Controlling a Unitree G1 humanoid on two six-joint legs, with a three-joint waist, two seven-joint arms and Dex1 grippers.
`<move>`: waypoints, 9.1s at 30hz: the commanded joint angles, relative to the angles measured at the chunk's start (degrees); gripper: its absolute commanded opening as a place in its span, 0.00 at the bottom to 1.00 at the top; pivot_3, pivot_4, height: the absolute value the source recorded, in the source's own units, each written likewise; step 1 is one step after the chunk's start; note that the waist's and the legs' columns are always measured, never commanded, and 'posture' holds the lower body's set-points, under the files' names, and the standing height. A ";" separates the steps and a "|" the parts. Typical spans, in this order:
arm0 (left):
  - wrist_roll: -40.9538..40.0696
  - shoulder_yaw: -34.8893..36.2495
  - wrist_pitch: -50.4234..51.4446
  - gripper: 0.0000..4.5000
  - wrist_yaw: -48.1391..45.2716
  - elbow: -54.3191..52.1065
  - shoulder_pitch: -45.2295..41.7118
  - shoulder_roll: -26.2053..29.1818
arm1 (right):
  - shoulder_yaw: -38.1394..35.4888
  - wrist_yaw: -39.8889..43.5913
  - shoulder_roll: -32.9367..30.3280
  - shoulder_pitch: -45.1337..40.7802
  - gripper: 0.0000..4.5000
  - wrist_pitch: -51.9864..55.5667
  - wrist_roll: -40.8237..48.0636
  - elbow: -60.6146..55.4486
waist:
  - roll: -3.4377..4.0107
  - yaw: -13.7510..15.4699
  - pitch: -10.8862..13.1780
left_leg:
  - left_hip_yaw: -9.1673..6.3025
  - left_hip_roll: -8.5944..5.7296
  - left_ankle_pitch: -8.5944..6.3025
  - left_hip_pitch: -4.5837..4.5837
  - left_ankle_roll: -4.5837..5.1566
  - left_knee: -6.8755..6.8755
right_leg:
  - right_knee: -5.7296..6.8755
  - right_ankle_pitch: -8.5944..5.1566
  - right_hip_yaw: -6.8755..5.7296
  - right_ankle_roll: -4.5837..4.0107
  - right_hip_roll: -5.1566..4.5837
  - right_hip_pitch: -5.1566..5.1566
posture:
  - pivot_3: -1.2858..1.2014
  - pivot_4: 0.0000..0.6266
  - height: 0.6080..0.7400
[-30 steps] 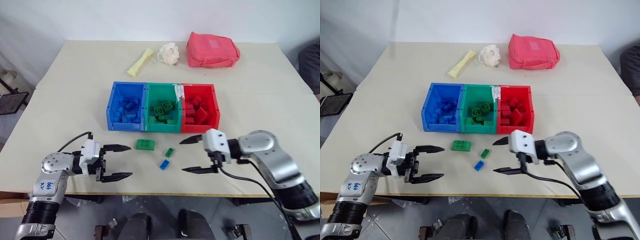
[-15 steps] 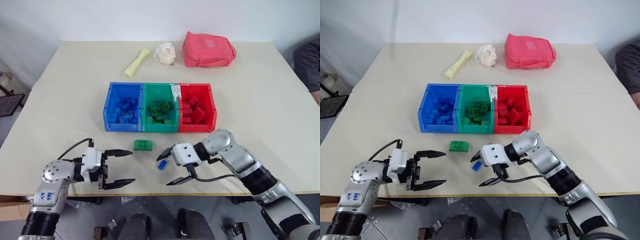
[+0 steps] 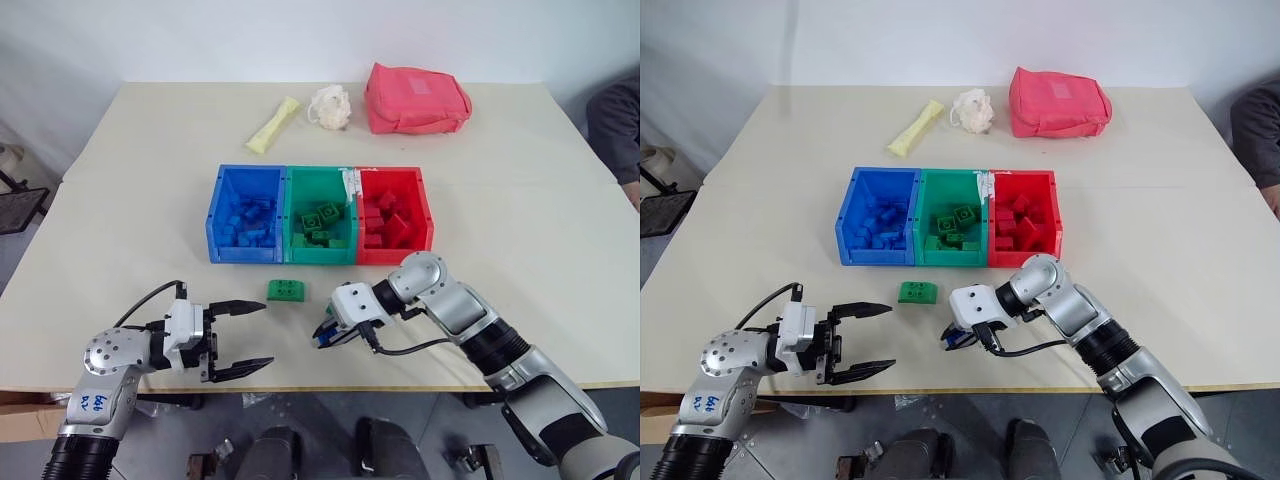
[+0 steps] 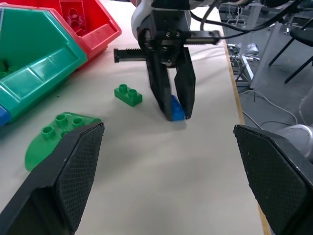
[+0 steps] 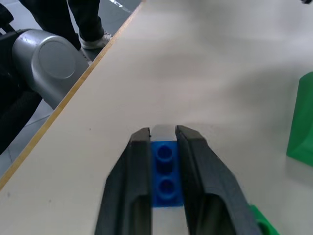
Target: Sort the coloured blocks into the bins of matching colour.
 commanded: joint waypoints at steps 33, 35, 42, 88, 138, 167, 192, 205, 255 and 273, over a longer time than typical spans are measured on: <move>-4.85 12.58 9.08 1.00 23.46 -11.66 0.02 -3.65 | -18.56 -32.22 28.51 -24.07 0.25 4.90 5.57 22.98 | 0.06 -1.75 0.03 | -0.06 -0.10 -0.01 0.00 -0.05 -0.09 | 0.55 -0.02 0.06 -0.04 0.05 -0.29 | 0.52 0.24 1.00; -4.58 12.42 9.14 1.00 23.61 -11.74 -0.14 -3.56 | -18.93 -34.68 29.90 -25.59 0.38 1.55 4.13 26.88 | 0.06 -1.91 0.04 | -0.05 -0.10 -0.01 0.00 -0.06 -0.09 | 0.58 -0.04 0.08 -0.07 0.07 -0.32 | 0.52 0.24 1.00; -4.56 11.75 9.73 1.00 23.13 -11.23 -2.00 -3.26 | -19.11 -30.45 27.31 -21.49 0.60 0.24 5.45 22.07 | 0.06 -1.52 0.04 | -0.10 -0.18 -0.01 -0.03 -0.05 -0.10 | 0.60 -0.05 0.12 -0.10 0.05 -0.33 | 0.52 0.24 1.00; 1.08 2.57 13.26 1.00 22.19 -22.20 7.54 -1.81 | -35.00 2.66 -23.21 22.87 0.60 10.74 23.56 -11.35 | 0.12 1.78 0.13 | 0.08 0.09 -0.03 -0.01 -0.06 -0.05 | -0.53 -0.03 0.07 -0.06 -0.11 0.11 | 0.52 0.24 1.00; 27.87 -29.47 33.52 0.10 31.12 -6.68 -29.69 -11.97 | -44.28 -17.19 -21.70 35.61 1.00 12.00 29.21 -28.85 | 0.13 3.25 0.19 | 0.12 -0.15 0.14 -0.05 0.15 0.05 | -0.22 0.07 0.06 0.13 0.09 0.17 | 0.52 0.24 1.00; 21.89 -12.18 33.37 0.99 39.87 1.21 -42.02 -19.68 | -45.40 -20.02 -19.80 32.14 1.00 11.94 29.17 -25.85 | 0.06 3.19 0.23 | 0.29 -0.19 0.15 -0.07 0.17 0.07 | -0.08 0.12 -0.18 0.22 0.13 0.06 | 0.52 0.24 1.00; 1.90 12.89 25.68 0.99 14.30 -23.48 9.70 7.87 | -35.65 6.07 -21.77 14.59 1.00 5.70 26.29 -2.70 | 0.10 1.80 0.24 | 0.03 -0.06 0.10 -0.05 0.13 0.06 | -0.53 0.10 0.12 0.17 -0.21 0.21 | 0.52 0.24 1.00; 14.44 -1.45 16.79 0.99 24.06 -11.44 -2.57 1.23 | -34.66 3.32 -19.81 14.51 1.00 6.61 25.73 -4.38 | 0.11 1.67 0.24 | 0.09 -0.12 0.09 -0.03 0.11 0.05 | -0.18 0.11 0.08 0.17 -0.03 0.12 | 0.52 0.24 1.00; 15.39 -9.35 20.02 0.33 29.67 4.27 -35.45 -14.94 | -48.07 -14.56 -19.49 27.04 1.00 13.00 33.51 -22.04 | 0.09 2.29 0.24 | 0.17 -0.22 0.14 -0.02 0.19 0.12 | -0.01 0.13 -0.06 0.23 0.04 0.11 | 0.52 0.24 1.00; 8.93 -5.58 17.99 1.00 18.78 6.47 -36.76 -9.53 | -46.39 -16.14 -19.50 21.43 1.00 12.62 32.93 -19.29 | 0.03 1.52 0.27 | 0.30 -0.19 0.14 -0.04 0.20 0.08 | -0.02 0.15 -0.17 0.26 0.09 0.02 | 0.52 0.24 1.00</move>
